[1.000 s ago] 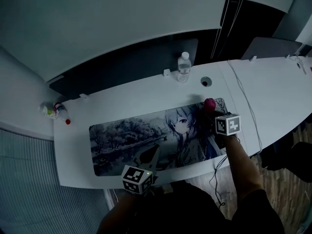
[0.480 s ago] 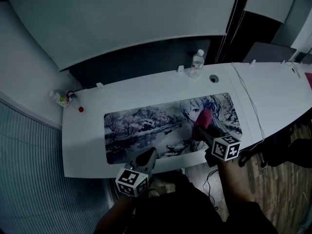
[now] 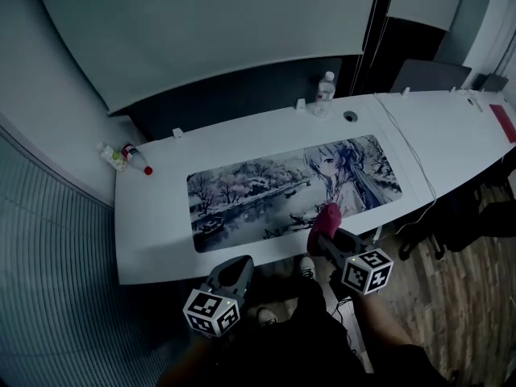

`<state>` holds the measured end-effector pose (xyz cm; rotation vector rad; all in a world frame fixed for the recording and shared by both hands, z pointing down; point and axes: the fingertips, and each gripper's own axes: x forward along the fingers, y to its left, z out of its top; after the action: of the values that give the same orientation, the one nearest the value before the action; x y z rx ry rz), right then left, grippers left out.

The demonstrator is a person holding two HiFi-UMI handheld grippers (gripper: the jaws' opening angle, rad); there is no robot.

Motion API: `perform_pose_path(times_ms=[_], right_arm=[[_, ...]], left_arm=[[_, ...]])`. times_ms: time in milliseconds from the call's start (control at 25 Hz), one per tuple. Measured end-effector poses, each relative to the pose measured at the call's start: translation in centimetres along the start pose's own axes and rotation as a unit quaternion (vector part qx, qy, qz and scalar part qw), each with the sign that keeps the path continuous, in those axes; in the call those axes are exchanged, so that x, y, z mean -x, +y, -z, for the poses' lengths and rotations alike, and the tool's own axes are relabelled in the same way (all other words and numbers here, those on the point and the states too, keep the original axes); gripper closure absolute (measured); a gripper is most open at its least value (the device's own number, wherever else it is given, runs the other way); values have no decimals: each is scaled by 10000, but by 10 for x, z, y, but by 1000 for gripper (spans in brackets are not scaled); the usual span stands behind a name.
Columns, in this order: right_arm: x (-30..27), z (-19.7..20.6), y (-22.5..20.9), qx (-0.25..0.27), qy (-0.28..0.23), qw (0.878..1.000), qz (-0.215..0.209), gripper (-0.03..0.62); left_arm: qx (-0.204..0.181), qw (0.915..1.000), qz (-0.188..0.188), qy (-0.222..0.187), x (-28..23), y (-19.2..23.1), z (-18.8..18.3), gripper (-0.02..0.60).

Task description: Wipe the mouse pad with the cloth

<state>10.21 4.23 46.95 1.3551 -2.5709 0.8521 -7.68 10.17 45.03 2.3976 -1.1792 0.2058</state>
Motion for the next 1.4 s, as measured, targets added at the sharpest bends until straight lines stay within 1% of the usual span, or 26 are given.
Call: perform_pose_path(times_ms=[240, 400, 520, 720, 840, 960, 1160, 1400], right_arm=[[27, 33, 51, 64, 33, 10000, 7, 485], [42, 44, 74, 13, 15, 10000, -75, 485], [50, 53, 87, 87, 104, 9998, -154, 485], [51, 67, 96, 171, 192, 9993, -263, 485], [53, 66, 101, 318, 234, 9987, -309, 485], [57, 63, 110, 205, 181, 9988, -398, 485], [68, 67, 116, 159, 141, 9989, -415, 485], [77, 73, 126, 236, 110, 9985, -475, 485]], left_arm=[[108, 9999, 31, 43, 39, -1, 18, 575], [247, 9997, 6, -30, 54, -5, 25, 575], [330, 9994, 21, -92, 58, -11, 27, 575], [341, 9993, 6, -118, 59, -15, 30, 575], [343, 9993, -2, -155, 63, -19, 28, 575], [315, 9993, 26, -174, 66, -23, 29, 575], [304, 9994, 65, -169, 74, -31, 34, 575], [301, 9992, 73, -239, 84, -38, 38, 575]])
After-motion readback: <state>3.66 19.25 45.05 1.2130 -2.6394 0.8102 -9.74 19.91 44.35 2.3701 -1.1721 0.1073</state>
